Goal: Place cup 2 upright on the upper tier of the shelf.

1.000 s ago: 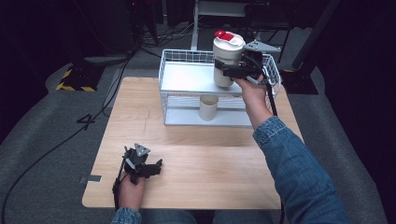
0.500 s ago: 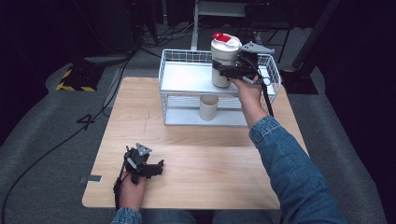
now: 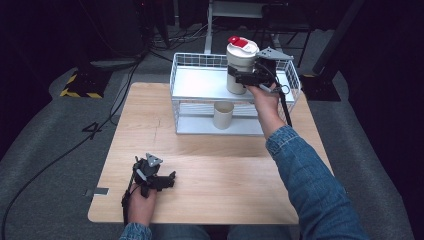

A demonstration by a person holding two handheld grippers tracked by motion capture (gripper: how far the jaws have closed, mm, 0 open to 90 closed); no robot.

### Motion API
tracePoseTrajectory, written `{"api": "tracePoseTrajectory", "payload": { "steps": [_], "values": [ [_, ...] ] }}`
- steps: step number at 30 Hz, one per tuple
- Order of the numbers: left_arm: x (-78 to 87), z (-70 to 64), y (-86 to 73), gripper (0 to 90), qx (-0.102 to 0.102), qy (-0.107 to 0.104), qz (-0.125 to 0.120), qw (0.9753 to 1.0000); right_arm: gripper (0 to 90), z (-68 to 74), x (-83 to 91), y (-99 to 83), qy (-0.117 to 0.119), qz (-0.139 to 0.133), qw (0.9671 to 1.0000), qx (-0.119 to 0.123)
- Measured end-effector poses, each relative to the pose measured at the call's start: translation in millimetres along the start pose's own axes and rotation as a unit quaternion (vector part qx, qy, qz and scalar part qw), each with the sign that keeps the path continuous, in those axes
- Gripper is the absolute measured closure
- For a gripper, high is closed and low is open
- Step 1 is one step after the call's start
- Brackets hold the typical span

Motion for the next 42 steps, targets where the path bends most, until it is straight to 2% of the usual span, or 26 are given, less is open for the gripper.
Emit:
{"api": "tracePoseTrajectory", "payload": {
  "steps": [13,22,27,32,42],
  "values": [
    [-0.7,-0.7,0.3,4.0,0.0,-0.001,0.001,1.0,12.4,2.7,4.5,-1.1,0.001,0.026,0.9994,0.024],
    [-0.6,-0.5,0.1,3.8,-0.002,-0.001,0.002,1.0,9.7,2.7,5.8,-0.9,0.005,0.032,0.9994,0.009],
    [-0.7,-0.3,0.2,3.7,-0.002,0.0,0.002,1.0,8.7,4.0,12.6,0.7,0.001,0.04,0.9991,0.013],
    [-1.2,-1.0,0.3,3.1,-0.001,-0.002,0.003,1.0,8.7,1.5,20.7,4.2,-0.004,0.035,0.9993,0.014],
    [-1.2,-1.1,0.3,2.7,-0.001,-0.002,0.003,1.0,8.8,4.5,41.8,11.7,0.0,0.031,0.9993,0.022]
  ]
}}
Point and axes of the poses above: each handheld gripper's, and its own axes: x roughly backward along the jaws, y roughly out of its top, z roughly to its left, the point moved 8 cm from there along -x, roughly forward along the jaws, and after that the axes turned 4 degrees about -z, right-handed, at the moved point
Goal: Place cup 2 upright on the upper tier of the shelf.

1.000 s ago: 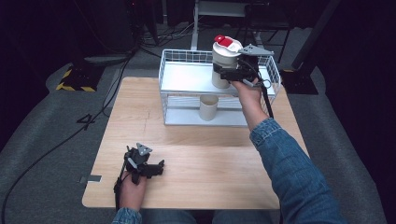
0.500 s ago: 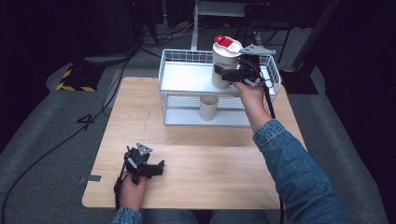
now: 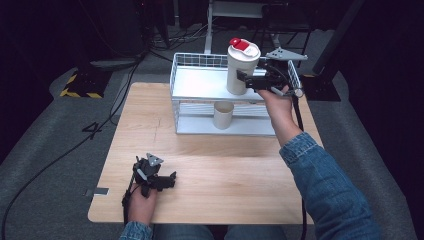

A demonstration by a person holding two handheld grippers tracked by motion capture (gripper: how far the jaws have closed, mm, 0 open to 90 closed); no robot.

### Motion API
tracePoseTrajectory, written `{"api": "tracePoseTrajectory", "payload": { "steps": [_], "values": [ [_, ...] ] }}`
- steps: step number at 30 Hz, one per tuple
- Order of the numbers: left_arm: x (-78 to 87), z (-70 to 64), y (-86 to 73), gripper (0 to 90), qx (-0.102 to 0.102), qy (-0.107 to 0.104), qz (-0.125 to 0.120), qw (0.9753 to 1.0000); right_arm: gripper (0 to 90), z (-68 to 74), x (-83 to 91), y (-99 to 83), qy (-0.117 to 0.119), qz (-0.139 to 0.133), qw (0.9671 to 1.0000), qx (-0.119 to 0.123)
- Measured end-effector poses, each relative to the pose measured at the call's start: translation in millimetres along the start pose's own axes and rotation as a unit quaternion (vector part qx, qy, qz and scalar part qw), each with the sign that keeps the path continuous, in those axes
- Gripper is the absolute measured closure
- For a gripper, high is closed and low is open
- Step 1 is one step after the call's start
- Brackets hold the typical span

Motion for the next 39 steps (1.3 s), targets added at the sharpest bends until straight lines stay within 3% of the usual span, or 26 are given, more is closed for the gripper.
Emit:
{"api": "tracePoseTrajectory", "payload": {
  "steps": [13,19,24,35,39],
  "values": [
    [2.1,0.5,-1.9,2.7,-0.006,-0.005,0.001,1.0,8.8,5.4,34.2,-8.1,0.022,0.009,0.9997,0.009],
    [2.6,1.8,-2.5,2.2,-0.011,-0.012,0.001,0.9999,8.8,9.9,53.3,-18.4,0.033,0.022,0.9986,0.034],
    [1.5,3.5,-2.0,0.5,-0.015,-0.016,0.004,0.9997,8.8,8.5,81.4,-30.4,0.035,0.036,0.9975,0.05],
    [0.2,3.4,-0.9,0.3,-0.009,-0.008,0.004,0.9999,8.8,-1.5,123.8,-68.8,0.041,0.07,0.9962,0.031],
    [0.2,3.4,-0.9,0.3,-0.009,-0.008,0.004,0.9999,10.3,-5.3,136.8,-84.6,0.043,0.074,0.9963,0.011]
  ]
}}
Point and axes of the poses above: each handheld gripper's, and its own axes: x roughly backward along the jaws, y roughly out of its top, z roughly to its left, the point moved 8 cm from there along -x, roughly forward along the jaws, and after that the axes turned 4 degrees about -z, right-handed, at the moved point
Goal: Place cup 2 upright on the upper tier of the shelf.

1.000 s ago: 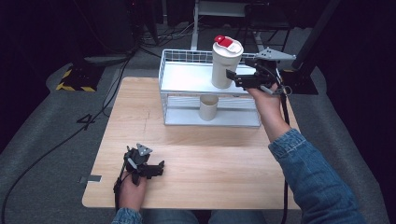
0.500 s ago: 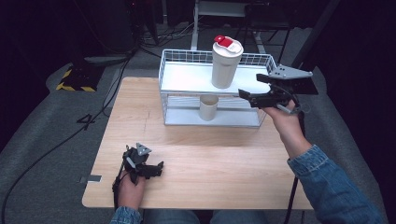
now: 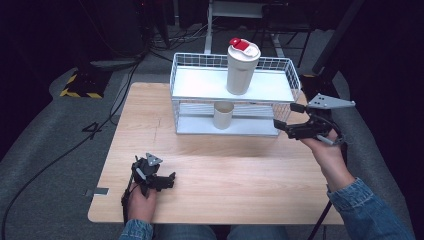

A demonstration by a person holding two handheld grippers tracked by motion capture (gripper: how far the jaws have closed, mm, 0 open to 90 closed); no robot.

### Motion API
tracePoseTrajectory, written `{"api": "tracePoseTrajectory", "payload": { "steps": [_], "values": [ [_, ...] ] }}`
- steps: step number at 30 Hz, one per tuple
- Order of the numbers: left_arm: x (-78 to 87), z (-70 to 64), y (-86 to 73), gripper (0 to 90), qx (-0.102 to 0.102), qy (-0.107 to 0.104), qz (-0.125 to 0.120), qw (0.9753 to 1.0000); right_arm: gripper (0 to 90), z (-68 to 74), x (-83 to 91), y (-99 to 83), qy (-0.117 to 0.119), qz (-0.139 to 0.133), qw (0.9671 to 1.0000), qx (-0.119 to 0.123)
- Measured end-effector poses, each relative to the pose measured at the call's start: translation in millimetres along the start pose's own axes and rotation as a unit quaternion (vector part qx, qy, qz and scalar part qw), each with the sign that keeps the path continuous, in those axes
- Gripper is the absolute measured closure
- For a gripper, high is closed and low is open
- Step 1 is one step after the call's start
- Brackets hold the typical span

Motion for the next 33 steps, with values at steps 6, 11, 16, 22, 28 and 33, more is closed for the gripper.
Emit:
{"api": "tracePoseTrajectory", "payload": {
  "steps": [6,11,16,22,28,33],
  "values": [
    [0.0,0.0,0.0,0.3,0.0,0.0,0.0,1.0,15.0,-9.6,13.3,-29.9,-0.015,0.022,0.9994,-0.024],
    [0.0,-0.1,0.0,0.3,0.0,0.0,0.0,1.0,15.0,-15.9,20.9,-57.4,-0.026,0.043,0.9982,-0.031],
    [0.0,0.0,0.0,0.3,0.0,0.0,0.0,1.0,15.0,-21.5,26.0,-86.6,-0.033,0.064,0.9969,-0.03],
    [0.0,0.0,0.0,0.3,0.0,0.0,0.0,1.0,14.8,-24.3,27.9,-117.9,-0.04,0.081,0.9953,-0.035],
    [0.0,0.0,0.0,0.3,0.0,0.0,0.0,1.0,14.8,-23.1,25.0,-148.5,-0.045,0.093,0.9933,-0.052],
    [0.1,0.0,0.0,0.3,0.0,0.0,0.0,1.0,14.8,-21.7,21.0,-172.0,-0.053,0.108,0.9914,-0.052]
  ]
}}
Point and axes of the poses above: each handheld gripper's, and its own axes: x roughly backward along the jaws, y roughly out of its top, z roughly to its left, the point moved 8 cm from there along -x, roughly forward along the jaws, and after that the axes turned 4 degrees about -z, right-handed, at the moved point
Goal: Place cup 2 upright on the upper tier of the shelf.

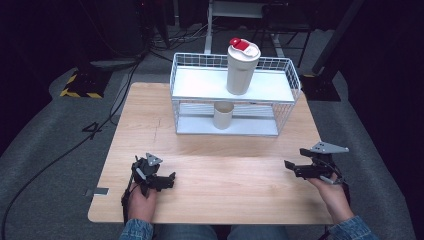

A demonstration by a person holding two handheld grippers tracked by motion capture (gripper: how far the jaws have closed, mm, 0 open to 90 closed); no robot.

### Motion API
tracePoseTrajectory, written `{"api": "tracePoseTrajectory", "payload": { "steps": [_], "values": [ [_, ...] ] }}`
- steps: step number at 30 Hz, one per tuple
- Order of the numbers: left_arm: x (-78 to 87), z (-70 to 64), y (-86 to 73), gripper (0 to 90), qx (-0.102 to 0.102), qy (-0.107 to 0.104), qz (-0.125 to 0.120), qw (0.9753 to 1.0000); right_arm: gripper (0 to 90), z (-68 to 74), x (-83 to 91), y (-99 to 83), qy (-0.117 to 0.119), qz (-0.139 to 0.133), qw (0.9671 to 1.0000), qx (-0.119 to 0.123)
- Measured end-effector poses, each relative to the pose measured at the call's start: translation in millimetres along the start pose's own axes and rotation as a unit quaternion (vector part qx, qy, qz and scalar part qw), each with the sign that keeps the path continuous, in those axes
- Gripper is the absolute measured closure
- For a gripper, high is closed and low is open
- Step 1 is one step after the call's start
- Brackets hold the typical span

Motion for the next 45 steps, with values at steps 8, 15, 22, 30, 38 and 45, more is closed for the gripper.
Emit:
{"api": "tracePoseTrajectory", "payload": {
  "steps": [8,15,22,30,38,45],
  "values": [
    [0.0,0.0,0.0,0.3,0.0,0.0,0.0,1.0,14.8,1.2,-9.7,-22.7,-0.008,0.014,0.9999,-0.003],
    [0.0,0.0,0.0,0.3,0.0,0.0,0.0,1.0,15.0,3.7,-18.8,-38.3,-0.016,0.019,0.9996,-0.013],
    [-0.1,0.0,0.0,0.3,0.0,0.0,0.0,1.0,14.9,7.8,-25.4,-49.3,-0.023,0.03,0.9993,-0.001],
    [-0.1,-0.1,0.0,0.3,0.0,0.0,0.0,1.0,14.4,11.1,-31.3,-55.7,-0.032,0.046,0.9984,-0.006],
    [-0.2,-0.2,0.1,0.3,0.001,0.001,0.0,1.0,13.4,8.6,-32.4,-56.0,-0.057,0.051,0.997,-0.014],
    [0.5,-0.3,-0.4,0.3,0.003,0.003,0.0,1.0,13.2,8.6,-31.3,-56.7,-0.06,0.051,0.9968,-0.014]
  ]
}}
Point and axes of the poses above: each handheld gripper's, and its own axes: x roughly backward along the jaws, y roughly out of its top, z roughly to its left, the point moved 8 cm from there along -x, roughly forward along the jaws, and after that the axes turned 4 degrees about -z, right-handed, at the moved point
